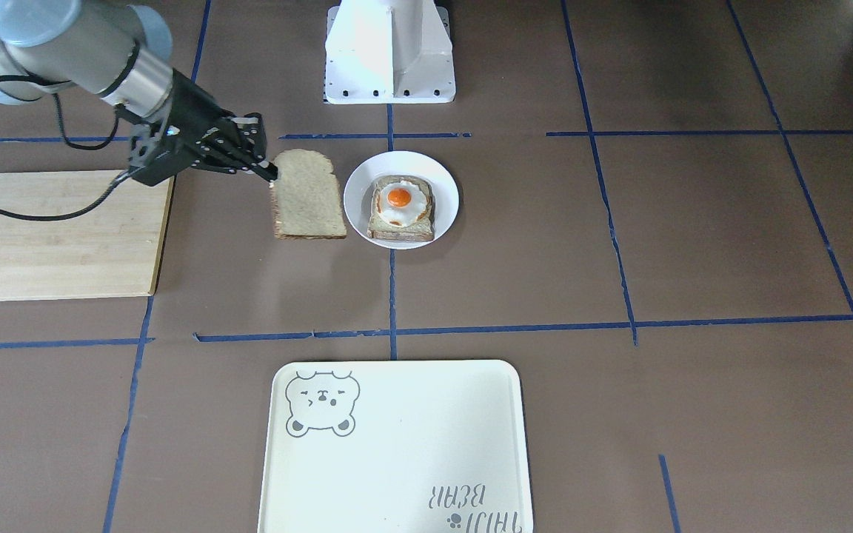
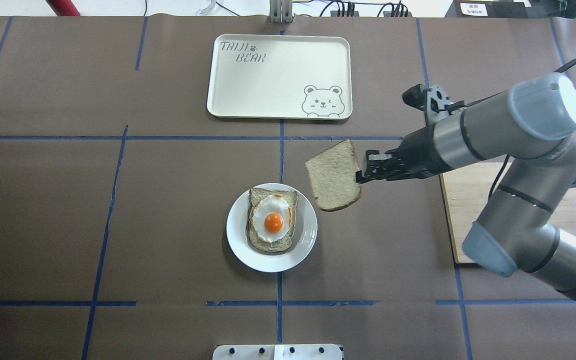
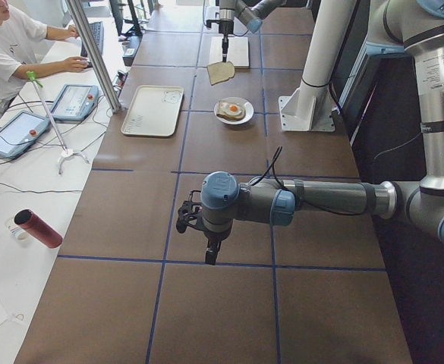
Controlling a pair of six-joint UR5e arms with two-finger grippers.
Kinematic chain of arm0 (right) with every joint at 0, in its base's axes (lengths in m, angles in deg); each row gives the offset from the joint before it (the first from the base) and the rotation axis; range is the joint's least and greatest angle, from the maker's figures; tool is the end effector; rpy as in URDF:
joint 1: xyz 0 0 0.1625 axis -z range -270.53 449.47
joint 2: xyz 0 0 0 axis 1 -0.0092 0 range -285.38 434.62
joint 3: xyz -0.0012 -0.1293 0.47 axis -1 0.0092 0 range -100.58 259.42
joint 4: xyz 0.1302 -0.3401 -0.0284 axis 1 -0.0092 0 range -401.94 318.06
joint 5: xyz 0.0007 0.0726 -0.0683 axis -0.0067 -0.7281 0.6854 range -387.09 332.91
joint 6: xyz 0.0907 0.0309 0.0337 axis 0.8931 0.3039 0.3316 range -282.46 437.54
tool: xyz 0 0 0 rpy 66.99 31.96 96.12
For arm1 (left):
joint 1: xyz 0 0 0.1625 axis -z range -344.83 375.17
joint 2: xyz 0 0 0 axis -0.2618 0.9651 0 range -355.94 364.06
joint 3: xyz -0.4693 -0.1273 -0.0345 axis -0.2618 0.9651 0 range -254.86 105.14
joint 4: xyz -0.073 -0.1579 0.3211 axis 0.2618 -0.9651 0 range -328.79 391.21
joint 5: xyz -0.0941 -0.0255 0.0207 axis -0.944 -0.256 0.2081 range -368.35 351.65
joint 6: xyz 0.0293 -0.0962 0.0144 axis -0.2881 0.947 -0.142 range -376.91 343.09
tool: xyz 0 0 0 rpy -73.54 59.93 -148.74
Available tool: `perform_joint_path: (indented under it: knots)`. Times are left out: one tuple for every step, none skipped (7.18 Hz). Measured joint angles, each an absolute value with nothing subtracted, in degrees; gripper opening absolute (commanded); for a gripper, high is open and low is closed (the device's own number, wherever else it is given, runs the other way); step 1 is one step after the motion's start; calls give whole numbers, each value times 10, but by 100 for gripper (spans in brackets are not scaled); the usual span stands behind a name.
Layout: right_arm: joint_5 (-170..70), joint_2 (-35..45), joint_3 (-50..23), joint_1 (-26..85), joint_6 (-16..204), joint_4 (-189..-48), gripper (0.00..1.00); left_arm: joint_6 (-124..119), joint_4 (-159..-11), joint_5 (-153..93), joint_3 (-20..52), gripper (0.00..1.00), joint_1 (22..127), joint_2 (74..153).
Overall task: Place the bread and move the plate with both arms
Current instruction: 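Carry the bread slice with the right gripper and lay it on the egg toast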
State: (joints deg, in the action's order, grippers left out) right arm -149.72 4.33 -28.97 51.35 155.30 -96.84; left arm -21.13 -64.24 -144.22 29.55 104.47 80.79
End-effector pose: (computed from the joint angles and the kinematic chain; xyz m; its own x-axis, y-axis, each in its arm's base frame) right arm -0.3785 -0.3969 0.3409 0.2464 -0.0335 0.9686 -0.0630 0.9967 0.0505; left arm -0.0562 -0.3359 0.6890 0.6923 0.1640 -0.7027 -0.0635 0.9839 0.1670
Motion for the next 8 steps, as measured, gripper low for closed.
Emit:
perform_joint_path:
  knots:
    - [-1437,77,-285,558,1572,-998,0,-211,-642,-1442,295,100,1045,808]
    - [-1383,102,-279,595,1600,-1014,0,-211,-643,-1442,296,100,1045,808]
    - [-1342,114,-273,623,1628,-1019,0,-211,-643,-1442,296,100,1045,808]
    - [-1300,119,-269,649,1647,-1017,0,-211,-643,-1443,296,100,1045,808]
    - [-1264,118,-268,672,1658,-1016,0,-211,-643,-1443,295,100,1045,808]
    - [-1239,115,-267,689,1664,-1016,0,-211,-643,-1443,296,100,1045,808]
    - [-1220,110,-266,702,1667,-1016,0,-211,-643,-1443,296,100,1045,808]
    - [-1205,103,-266,712,1669,-1017,1,-211,-642,-1443,296,100,1045,808]
